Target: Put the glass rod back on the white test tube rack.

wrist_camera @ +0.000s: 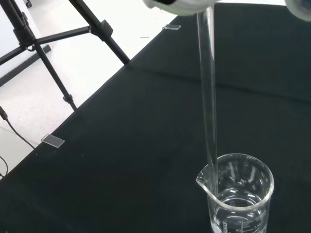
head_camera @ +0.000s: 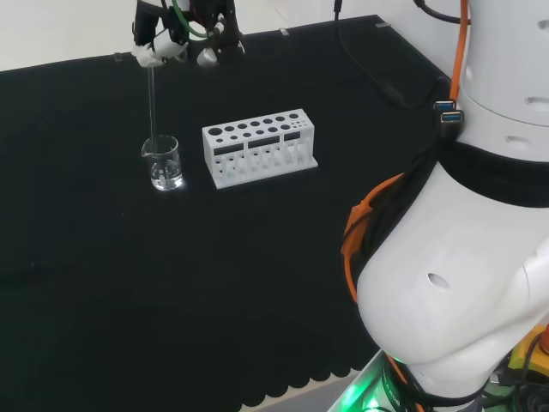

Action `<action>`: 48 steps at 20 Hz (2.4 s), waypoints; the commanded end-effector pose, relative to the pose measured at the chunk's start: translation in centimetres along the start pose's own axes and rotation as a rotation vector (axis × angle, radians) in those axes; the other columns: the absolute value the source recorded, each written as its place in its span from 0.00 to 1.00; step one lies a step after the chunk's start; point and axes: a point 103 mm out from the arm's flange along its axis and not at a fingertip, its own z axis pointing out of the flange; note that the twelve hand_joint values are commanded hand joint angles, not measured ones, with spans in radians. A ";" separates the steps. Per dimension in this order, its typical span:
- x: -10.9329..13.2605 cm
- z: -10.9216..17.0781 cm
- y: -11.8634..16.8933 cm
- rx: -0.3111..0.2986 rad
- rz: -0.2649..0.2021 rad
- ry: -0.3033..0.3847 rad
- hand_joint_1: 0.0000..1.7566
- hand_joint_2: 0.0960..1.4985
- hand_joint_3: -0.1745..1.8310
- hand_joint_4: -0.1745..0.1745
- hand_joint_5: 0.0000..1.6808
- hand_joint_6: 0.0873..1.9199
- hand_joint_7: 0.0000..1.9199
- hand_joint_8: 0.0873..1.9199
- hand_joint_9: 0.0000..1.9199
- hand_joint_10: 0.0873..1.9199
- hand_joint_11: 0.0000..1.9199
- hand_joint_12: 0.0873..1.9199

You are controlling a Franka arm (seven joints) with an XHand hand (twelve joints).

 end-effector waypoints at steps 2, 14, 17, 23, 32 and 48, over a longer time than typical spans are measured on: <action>0.3 -0.5 -0.2 -0.009 0.006 -0.003 0.75 0.67 0.00 0.00 0.86 0.00 0.72 0.28 0.96 0.11 0.90 0.15; 0.6 -1.1 0.2 -0.040 0.023 0.030 0.75 0.67 0.00 0.00 0.86 0.00 0.72 0.28 0.96 0.11 0.90 0.16; 0.5 -1.4 0.1 -0.042 0.032 0.027 0.75 0.67 0.00 0.00 0.86 0.00 0.72 0.28 0.96 0.11 0.90 0.16; -0.7 -3.0 -0.9 -0.054 0.057 0.011 0.75 0.67 0.00 0.00 0.86 0.00 0.72 0.28 0.96 0.11 0.90 0.16; -4.3 -5.4 -2.6 -0.093 0.125 -0.014 0.75 0.67 0.00 0.00 0.86 0.00 0.72 0.27 0.96 0.11 0.90 0.16; -11.6 -10.5 -8.6 -0.179 0.289 -0.041 0.75 0.67 0.00 0.00 0.86 0.00 0.72 0.27 0.96 0.11 0.90 0.16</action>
